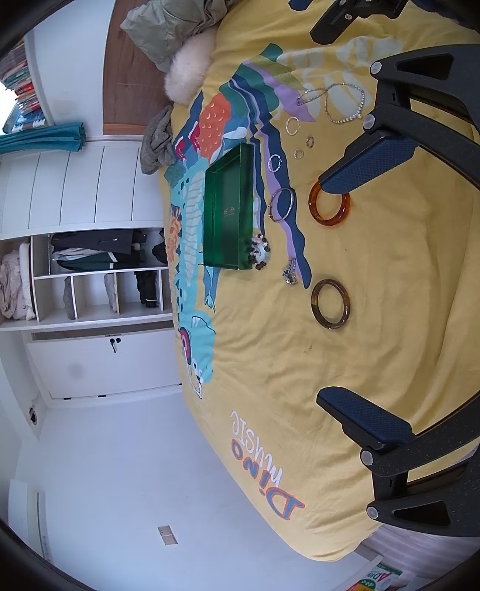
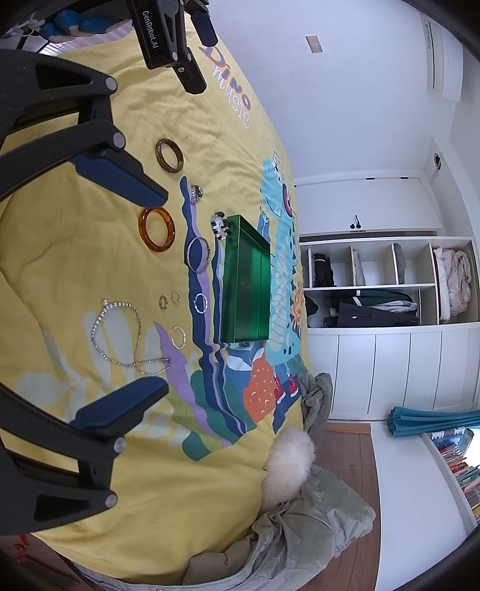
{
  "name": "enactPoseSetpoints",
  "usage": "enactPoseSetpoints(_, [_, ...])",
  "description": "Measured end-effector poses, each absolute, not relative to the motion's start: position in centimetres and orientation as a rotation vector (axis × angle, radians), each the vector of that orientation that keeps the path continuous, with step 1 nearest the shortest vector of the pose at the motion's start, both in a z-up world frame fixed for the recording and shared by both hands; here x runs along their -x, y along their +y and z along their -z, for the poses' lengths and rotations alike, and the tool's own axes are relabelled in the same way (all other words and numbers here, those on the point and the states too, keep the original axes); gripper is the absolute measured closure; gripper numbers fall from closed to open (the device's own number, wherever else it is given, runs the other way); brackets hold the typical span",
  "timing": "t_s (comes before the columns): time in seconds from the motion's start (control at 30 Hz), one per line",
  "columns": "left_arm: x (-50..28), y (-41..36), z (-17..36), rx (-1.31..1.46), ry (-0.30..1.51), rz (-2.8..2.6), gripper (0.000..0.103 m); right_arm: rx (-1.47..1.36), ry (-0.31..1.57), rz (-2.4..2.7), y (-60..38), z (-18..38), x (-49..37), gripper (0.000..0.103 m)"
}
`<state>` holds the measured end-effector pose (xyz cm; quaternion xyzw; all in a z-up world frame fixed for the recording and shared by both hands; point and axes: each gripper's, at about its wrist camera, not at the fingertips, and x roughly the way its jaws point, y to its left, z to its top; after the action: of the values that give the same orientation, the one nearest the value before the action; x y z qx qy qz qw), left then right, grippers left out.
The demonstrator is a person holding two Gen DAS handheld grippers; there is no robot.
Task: Organize jewelry
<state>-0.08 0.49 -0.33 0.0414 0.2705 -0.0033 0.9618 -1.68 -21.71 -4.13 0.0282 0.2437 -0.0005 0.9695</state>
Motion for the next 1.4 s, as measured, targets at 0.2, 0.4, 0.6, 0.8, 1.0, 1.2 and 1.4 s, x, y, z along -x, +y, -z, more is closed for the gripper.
enactPoseSetpoints(0.2, [0.1, 0.6, 0.1, -0.083, 0.549, 0.008, 0.0, -0.058, 0.492, 0.003, -21.7, 4.1, 1.7, 0.01])
enactPoseSetpoints(0.4, [0.1, 0.6, 0.0, -0.083, 0.551, 0.01, 0.0, -0.058, 0.492, 0.002, -21.6, 4.2, 1.7, 0.01])
enactPoseSetpoints(0.6, [0.3, 0.4, 0.1, -0.083, 0.545, 0.007, 0.0, -0.057, 0.49, 0.004, -21.6, 4.2, 1.7, 0.01])
enactPoseSetpoints(0.8, [0.1, 0.5, 0.2, -0.088, 0.547, 0.007, 0.0, -0.055, 0.491, 0.003, -21.5, 4.2, 1.7, 0.01])
enactPoseSetpoints(1.0, [-0.4, 0.7, 0.6, -0.092, 0.574, 0.007, 0.0, -0.055, 0.491, 0.005, -21.6, 4.3, 1.7, 0.01])
enactPoseSetpoints(1.2, [-0.3, 1.2, 0.9, -0.091, 0.58, 0.006, 0.0, -0.062, 0.492, 0.015, -22.1, 4.8, 1.7, 0.01])
enactPoseSetpoints(1.4, [-0.1, 1.4, 0.7, -0.078, 0.569, 0.002, 0.0, -0.066, 0.513, 0.014, -22.4, 5.5, 1.6, 0.01])
